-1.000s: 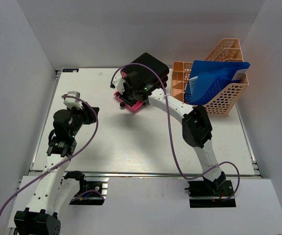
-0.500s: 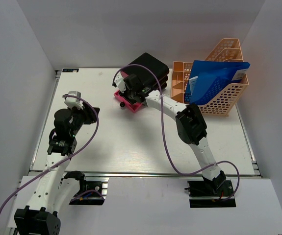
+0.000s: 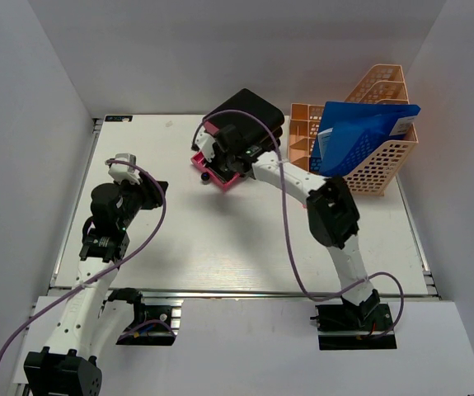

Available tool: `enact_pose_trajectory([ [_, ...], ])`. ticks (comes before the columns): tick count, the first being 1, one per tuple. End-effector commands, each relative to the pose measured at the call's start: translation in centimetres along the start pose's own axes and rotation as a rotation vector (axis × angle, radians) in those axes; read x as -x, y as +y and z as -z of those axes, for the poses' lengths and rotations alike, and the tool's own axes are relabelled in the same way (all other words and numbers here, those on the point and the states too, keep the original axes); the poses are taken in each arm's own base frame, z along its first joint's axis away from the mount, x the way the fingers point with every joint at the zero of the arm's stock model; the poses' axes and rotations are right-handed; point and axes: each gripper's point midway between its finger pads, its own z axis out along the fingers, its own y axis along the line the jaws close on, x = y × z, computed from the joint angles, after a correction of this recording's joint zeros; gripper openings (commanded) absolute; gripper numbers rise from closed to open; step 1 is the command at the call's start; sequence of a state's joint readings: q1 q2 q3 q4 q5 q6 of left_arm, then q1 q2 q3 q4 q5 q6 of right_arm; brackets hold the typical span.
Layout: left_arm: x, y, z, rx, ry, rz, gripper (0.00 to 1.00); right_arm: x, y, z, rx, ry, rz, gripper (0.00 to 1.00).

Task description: Organize the desk

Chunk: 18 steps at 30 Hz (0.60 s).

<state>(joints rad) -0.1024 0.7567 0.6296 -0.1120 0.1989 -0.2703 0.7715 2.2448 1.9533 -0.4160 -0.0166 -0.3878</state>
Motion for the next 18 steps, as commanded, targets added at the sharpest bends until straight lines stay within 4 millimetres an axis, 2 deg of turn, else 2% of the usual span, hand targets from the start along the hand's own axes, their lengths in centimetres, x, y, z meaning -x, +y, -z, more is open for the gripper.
enact_pose_trajectory([
  [1, 1.0, -0.9, 0.4, -0.04, -0.029, -0.019, 0.58, 4.8, 2.4, 8.9, 0.168, -0.177, 0.01, 0.23],
  [2, 1.0, -1.1, 0.4, -0.045, -0.029, -0.019, 0.58, 2.0, 3.9, 8.8, 0.22, -0.143, 0.031, 0.14],
  [3, 1.1, -1.2, 0.5, -0.051, -0.034, -0.019, 0.58, 1.2, 4.0, 9.7, 0.233, -0.159, 0.043, 0.09],
  [4, 1.2, -1.3, 0.6, -0.055, -0.037, -0.02, 0.57, 1.9, 4.1, 12.4, 0.224, -0.214, 0.079, 0.06],
  [5, 1.4, -1.5, 0.7, -0.066, -0.042, -0.022, 0.57, 0.8, 4.5, 13.0, 0.228, -0.212, 0.109, 0.01],
  [6, 1.4, -1.6, 0.7, -0.071, -0.043, -0.021, 0.57, -2.4, 5.5, 12.7, 0.251, -0.164, 0.166, 0.0],
  [7, 1.4, -1.7, 0.8, -0.075, -0.044, -0.02, 0.58, -3.1, 4.3, 14.3, 0.205, -0.158, 0.195, 0.0],
  [8, 1.5, -1.8, 0.8, -0.083, -0.046, -0.023, 0.58, -4.5, 4.2, 14.7, 0.195, -0.123, 0.224, 0.03],
  [9, 1.6, -2.0, 0.9, -0.089, -0.048, -0.021, 0.58, -7.7, 4.2, 15.1, 0.202, -0.046, 0.281, 0.08],
  [10, 1.7, -2.1, 1.0, -0.093, -0.051, -0.02, 0.58, -8.8, 2.9, 16.3, 0.147, -0.009, 0.304, 0.24],
  [11, 1.7, -2.3, 1.1, -0.107, -0.055, -0.023, 0.58, -10.4, 2.2, 16.8, 0.123, 0.035, 0.312, 0.29],
  [12, 1.9, -2.5, 1.2, -0.112, -0.064, -0.024, 0.57, -12.8, 2.2, 17.3, 0.125, 0.101, 0.315, 0.33],
  [13, 2.0, -2.6, 1.3, -0.116, -0.066, -0.023, 0.58, -14.0, 0.9, 18.4, 0.076, 0.139, 0.343, 0.39],
  [15, 2.3, -2.7, 1.5, -0.121, -0.077, -0.025, 0.58, -16.3, -0.4, 19.4, 0.038, 0.201, 0.357, 0.45],
  [16, 2.3, -2.7, 1.5, -0.122, -0.077, -0.025, 0.57, -18.2, -1.6, 20.2, 0.003, 0.254, 0.382, 0.51],
  [18, 2.4, -3.0, 1.6, -0.132, -0.083, -0.027, 0.58, -19.6, -2.6, 21.0, -0.035, 0.318, 0.412, 0.59],
])
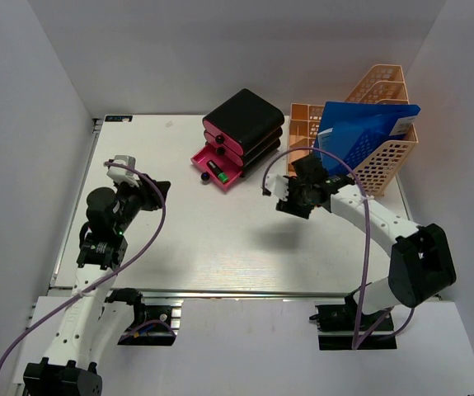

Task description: Organize the desk

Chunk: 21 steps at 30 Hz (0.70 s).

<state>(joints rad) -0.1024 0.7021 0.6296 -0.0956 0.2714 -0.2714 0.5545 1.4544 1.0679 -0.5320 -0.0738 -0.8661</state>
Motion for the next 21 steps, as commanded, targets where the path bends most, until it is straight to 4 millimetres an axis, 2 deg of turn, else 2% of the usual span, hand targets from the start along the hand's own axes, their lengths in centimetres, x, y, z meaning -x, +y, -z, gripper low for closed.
enact_pose_trajectory([
  [1, 1.1, -1.1, 0.4, -0.047, -0.035, -0.011, 0.57, -4.3, -2.4, 2.3, -0.089, 0.184, 0.127, 0.61],
  [4, 1.2, -1.3, 0.5, -0.055, -0.04, -0.013, 0.57, -6.9, -2.6, 2.6, -0.011, 0.257, 0.118, 0.64],
  [6, 1.2, -1.3, 0.5, -0.054, -0.039, -0.011, 0.57, -7.9, -2.4, 2.3, 0.034, 0.266, 0.131, 0.68],
  [11, 1.2, -1.2, 0.5, -0.048, -0.039, -0.012, 0.58, -10.1, -3.0, 1.2, 0.07, 0.299, 0.288, 0.68],
  [13, 1.3, -1.3, 0.5, -0.05, -0.042, -0.013, 0.58, -10.7, -2.7, 1.0, 0.114, 0.313, 0.317, 0.67],
  [18, 1.2, -1.3, 0.5, -0.055, -0.04, -0.013, 0.58, -10.1, -4.4, 0.1, 0.179, 0.301, 0.348, 0.66],
  [21, 1.4, -1.4, 0.6, -0.056, -0.045, -0.016, 0.57, -10.6, -4.7, -1.1, 0.211, 0.341, 0.356, 0.66],
])
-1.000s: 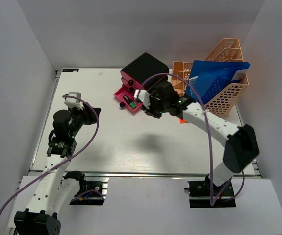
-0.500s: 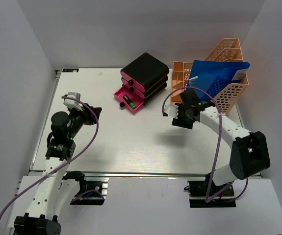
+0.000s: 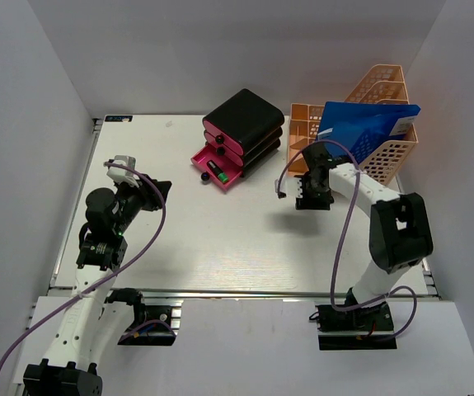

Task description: Organize the desk

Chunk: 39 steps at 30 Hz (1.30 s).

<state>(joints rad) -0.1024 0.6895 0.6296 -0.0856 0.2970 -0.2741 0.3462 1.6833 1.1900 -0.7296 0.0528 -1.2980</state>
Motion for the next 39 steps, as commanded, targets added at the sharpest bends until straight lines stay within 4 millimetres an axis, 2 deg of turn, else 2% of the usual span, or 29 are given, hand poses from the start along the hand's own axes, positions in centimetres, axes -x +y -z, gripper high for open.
enact_pose_trajectory([
  [1, 0.9, -0.7, 0.3, -0.025, -0.028, -0.012, 0.58, -0.3, -1.1, 0.0, 0.034, 0.032, 0.143, 0.66],
  [3, 1.0, -0.8, 0.4, -0.027, -0.032, -0.013, 0.57, -0.3, -1.8, -0.8, 0.03, 0.042, 0.139, 0.66],
  [21, 0.6, -0.5, 0.1, -0.018, -0.015, -0.012, 0.57, -1.9, -2.1, -4.8, 0.083, 0.144, 0.191, 0.66],
  [32, -0.1, -0.1, -0.4, -0.007, 0.014, -0.004, 0.58, -2.6, -2.4, -5.4, 0.12, 0.206, 0.243, 0.64],
  [33, -0.2, -0.1, -0.5, -0.009, 0.018, -0.003, 0.58, -2.6, -2.0, -5.9, 0.144, 0.216, 0.235, 0.63],
  [37, -0.3, 0.1, -0.5, -0.001, 0.016, 0.001, 0.58, -2.6, -1.8, -5.8, 0.182, 0.23, 0.236, 0.58],
  [39, -0.5, 0.0, -0.6, -0.009, 0.029, 0.005, 0.58, -2.6, -0.7, -5.8, 0.226, 0.241, 0.25, 0.56],
])
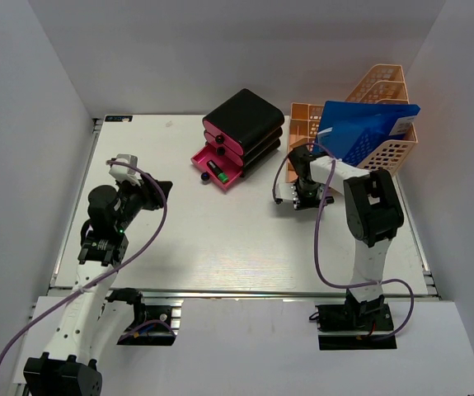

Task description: Organize the desk

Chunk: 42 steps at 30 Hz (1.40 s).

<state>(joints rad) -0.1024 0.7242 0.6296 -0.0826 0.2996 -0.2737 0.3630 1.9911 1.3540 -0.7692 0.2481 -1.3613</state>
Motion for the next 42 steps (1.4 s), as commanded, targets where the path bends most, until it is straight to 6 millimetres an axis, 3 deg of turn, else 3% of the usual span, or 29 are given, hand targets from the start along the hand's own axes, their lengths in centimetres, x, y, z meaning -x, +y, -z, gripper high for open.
enact_pose_trajectory([
  [1, 0.4, -0.5, 0.0, -0.019, -0.004, -0.007, 0.58, 0.2, 1.2, -0.3, 0.087, 0.019, 0.172, 0.54],
  [3, 0.4, -0.4, 0.0, -0.016, -0.008, -0.008, 0.58, 0.4, 2.4, -0.6, 0.112, 0.026, 0.188, 0.52],
  [11, 0.6, -0.4, 0.2, -0.013, -0.017, -0.009, 0.58, 2.6, 5.1, 0.7, 0.145, -0.015, 0.209, 0.27],
  [16, 0.5, -0.4, 0.1, -0.011, -0.013, -0.009, 0.58, 7.9, 6.0, 4.3, 0.218, -0.238, 0.099, 0.04],
  [19, 0.7, -0.4, 0.3, -0.012, -0.022, -0.012, 0.58, 11.0, 6.3, 6.4, 0.259, -0.359, 0.002, 0.0],
  [22, 0.7, -0.3, 0.3, -0.002, -0.026, -0.012, 0.58, 14.6, 5.7, 10.3, 0.275, -0.506, -0.077, 0.0],
  [26, 0.7, -0.1, 0.3, 0.005, -0.023, -0.014, 0.58, 20.1, 2.9, 16.8, 0.222, -0.697, -0.14, 0.0],
  [28, 0.7, 0.0, 0.3, 0.012, -0.027, -0.014, 0.58, 22.4, 2.1, 18.3, 0.189, -0.735, -0.17, 0.0],
  [29, 0.6, 0.1, 0.3, 0.016, -0.025, -0.013, 0.58, 23.0, 0.7, 19.4, 0.132, -0.752, -0.182, 0.0],
  [32, 0.5, 0.3, 0.2, 0.028, -0.021, -0.017, 0.58, 25.8, -1.2, 19.2, 0.042, -0.742, -0.207, 0.0],
  [37, 0.4, 0.8, 0.1, 0.048, -0.017, -0.022, 0.58, 30.7, -3.8, 20.8, -0.025, -0.856, -0.269, 0.0],
  [42, 0.1, 1.0, 0.0, 0.053, -0.004, -0.022, 0.58, 32.5, -8.5, 21.6, -0.213, -0.93, -0.38, 0.0],
])
